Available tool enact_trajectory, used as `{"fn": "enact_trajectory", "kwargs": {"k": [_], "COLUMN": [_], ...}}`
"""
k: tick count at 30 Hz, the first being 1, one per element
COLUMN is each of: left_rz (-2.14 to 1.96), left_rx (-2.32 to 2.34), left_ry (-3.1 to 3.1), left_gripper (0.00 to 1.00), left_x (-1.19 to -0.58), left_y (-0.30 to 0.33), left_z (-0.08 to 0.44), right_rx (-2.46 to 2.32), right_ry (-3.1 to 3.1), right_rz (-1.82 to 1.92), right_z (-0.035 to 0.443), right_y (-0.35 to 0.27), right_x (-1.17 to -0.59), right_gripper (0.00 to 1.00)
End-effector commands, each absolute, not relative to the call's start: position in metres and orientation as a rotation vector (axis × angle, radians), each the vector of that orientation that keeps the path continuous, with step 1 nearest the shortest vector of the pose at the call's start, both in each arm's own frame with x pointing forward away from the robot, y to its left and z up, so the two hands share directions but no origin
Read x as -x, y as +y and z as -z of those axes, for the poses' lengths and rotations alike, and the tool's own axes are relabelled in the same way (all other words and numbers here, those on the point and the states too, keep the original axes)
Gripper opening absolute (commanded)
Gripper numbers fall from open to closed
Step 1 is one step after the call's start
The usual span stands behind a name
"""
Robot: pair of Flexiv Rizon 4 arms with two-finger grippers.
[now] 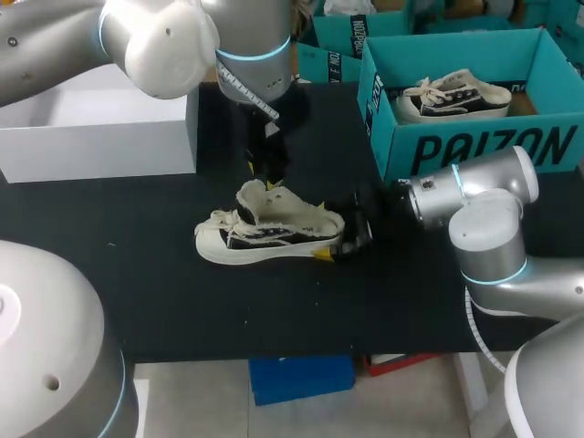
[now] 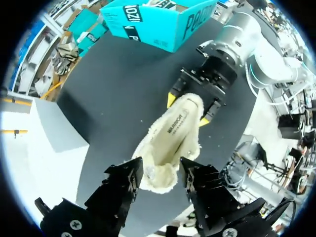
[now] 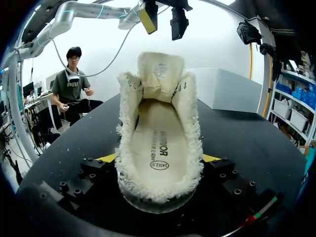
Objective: Take the shoe out of the shoebox, open the shoe tongue, remove and reinsert the insole, then place the shoe into the shoebox
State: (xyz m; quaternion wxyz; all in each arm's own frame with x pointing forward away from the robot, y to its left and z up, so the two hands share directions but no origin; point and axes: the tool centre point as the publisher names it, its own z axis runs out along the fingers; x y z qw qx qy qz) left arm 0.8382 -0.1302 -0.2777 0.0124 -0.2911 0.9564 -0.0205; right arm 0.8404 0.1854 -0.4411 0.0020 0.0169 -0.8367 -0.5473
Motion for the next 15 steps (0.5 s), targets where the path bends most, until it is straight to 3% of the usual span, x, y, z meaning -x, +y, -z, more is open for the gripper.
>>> {"fn": "enact_trajectory", "kwargs": {"k": [1, 15], "left_rz": [0.119, 0.158], "left_rx": [0.272, 0.103], "left_ry": [3.196, 3.329], "left_gripper": [0.00, 0.00], "left_x": [-0.8434, -0.8392], "left_y": [-0.1289, -0.1263], "left_z": [0.2835, 0.2914], "right_rx": [-0.051, -0.051], "right_ry": [-2.627, -2.627], "right_rz": [1.716, 1.716], "right_z": [0.4431, 0.4431], "right_y": [0.1869, 0.1869], "right_x": [-0.8411, -0.8411], "right_gripper": [0.00, 0.00]}}
